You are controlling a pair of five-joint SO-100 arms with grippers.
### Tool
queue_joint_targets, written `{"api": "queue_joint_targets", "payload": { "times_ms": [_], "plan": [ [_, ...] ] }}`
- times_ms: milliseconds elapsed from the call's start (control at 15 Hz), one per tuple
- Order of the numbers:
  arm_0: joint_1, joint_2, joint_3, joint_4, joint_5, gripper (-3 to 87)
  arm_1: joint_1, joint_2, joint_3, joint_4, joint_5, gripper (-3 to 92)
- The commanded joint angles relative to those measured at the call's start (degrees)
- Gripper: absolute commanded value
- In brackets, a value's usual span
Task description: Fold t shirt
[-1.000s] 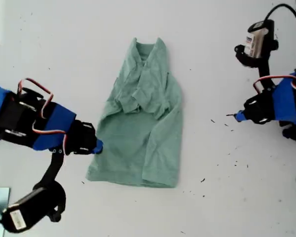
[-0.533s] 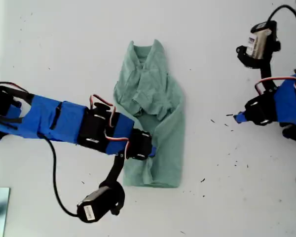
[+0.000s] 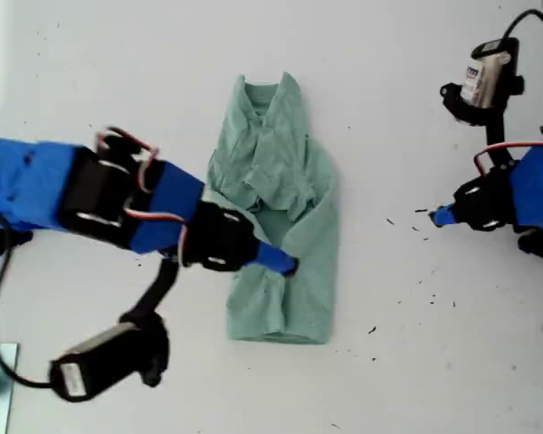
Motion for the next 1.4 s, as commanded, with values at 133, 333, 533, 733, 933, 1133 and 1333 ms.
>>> {"api": "queue_joint_targets", "payload": {
  "times_ms": [133,333,533,733,933,1133,1333],
  "plan": [
    [-4.13,53.53,64.07,-17.40,-7.38,20.0,-1.05,0.62,-0.62,0.70,0.53,3.3],
    [-3.60,96.59,108.02,-23.82,-17.23,-0.1,-1.93,0.62,0.44,0.26,1.58,4.2],
    [-0.79,113.03,114.70,-15.47,-21.88,-0.2,-2.29,0.62,1.67,-0.70,2.37,3.2],
    [1.41,90.53,98.44,-18.81,-21.18,-0.2,-2.81,-7.82,-7.29,-1.05,2.29,2.1],
    [6.94,48.52,47.64,-5.19,-13.97,21.1,-8.09,-40.34,-47.46,8.53,3.16,27.5],
    [9.32,18.63,10.37,8.00,-7.29,23.3,-13.71,-66.09,-82.44,16.52,4.31,35.0],
    [9.49,5.45,6.68,4.66,-7.73,24.4,-16.70,-76.46,-88.95,13.27,11.43,33.8]
  ]
}}
